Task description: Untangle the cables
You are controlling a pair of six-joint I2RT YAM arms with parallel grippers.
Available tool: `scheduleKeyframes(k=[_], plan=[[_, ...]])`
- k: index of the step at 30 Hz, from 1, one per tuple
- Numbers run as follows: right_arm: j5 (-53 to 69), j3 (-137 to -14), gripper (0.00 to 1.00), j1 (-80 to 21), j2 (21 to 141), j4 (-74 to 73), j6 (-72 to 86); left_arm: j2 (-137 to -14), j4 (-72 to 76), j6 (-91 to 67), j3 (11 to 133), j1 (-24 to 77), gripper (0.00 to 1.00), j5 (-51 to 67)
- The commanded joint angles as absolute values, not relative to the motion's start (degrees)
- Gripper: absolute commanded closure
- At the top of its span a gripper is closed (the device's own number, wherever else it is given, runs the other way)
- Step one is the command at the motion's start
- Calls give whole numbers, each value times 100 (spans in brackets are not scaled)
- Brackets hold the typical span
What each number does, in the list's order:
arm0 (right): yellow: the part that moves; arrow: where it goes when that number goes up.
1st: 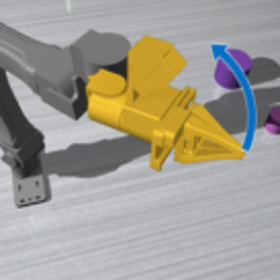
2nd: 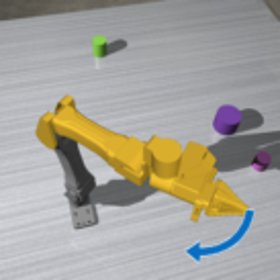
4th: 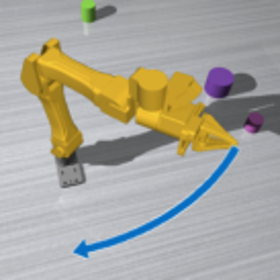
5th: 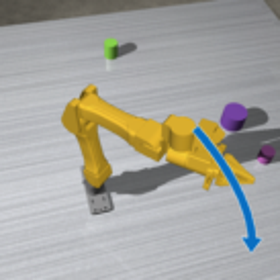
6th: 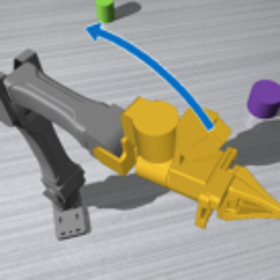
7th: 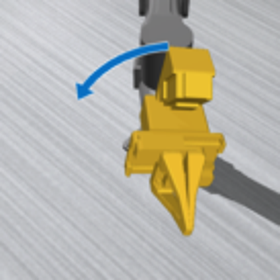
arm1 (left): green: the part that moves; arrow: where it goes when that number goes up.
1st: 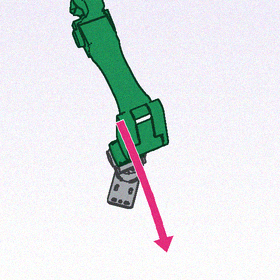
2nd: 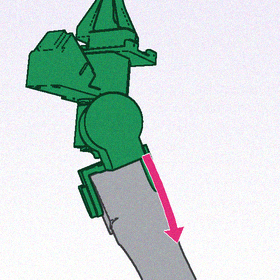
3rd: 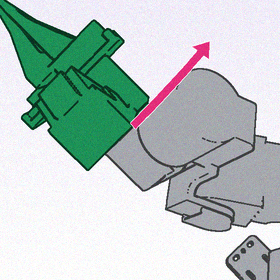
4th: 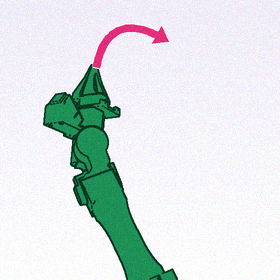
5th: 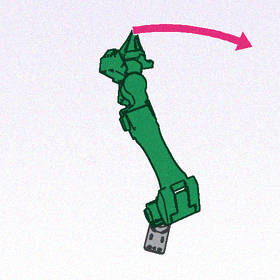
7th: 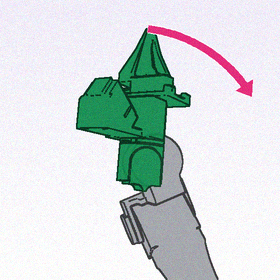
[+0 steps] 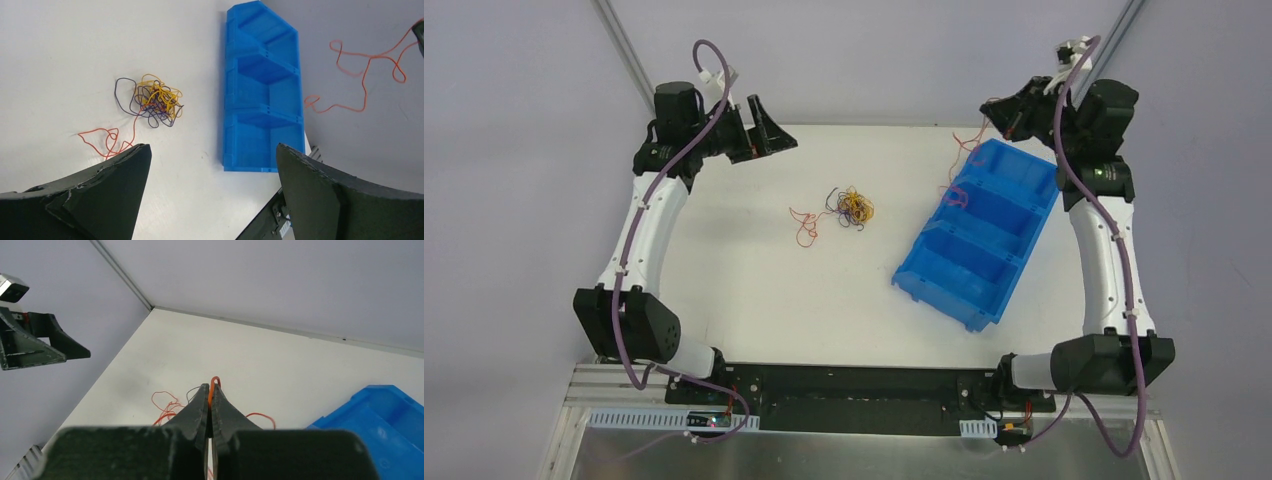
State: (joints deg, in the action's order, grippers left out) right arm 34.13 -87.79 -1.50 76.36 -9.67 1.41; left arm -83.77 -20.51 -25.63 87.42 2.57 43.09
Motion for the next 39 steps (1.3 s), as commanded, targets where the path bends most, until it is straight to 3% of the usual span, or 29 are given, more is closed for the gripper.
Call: scheduleKeyframes(k=[1,22,39], plan=[[4499,-9220,100,551,8033,-760,40,-8490,-2153,-2217,8761,299,1,4646],[5204,-10524,100,1980,10032,-1242,-1602,-8662,-2153,-1887,8411,299,1,4916],[4650,-9816,100,2072,10356,-2479,-3718,-8691,-2213,-1799,8363,299,1,4879]])
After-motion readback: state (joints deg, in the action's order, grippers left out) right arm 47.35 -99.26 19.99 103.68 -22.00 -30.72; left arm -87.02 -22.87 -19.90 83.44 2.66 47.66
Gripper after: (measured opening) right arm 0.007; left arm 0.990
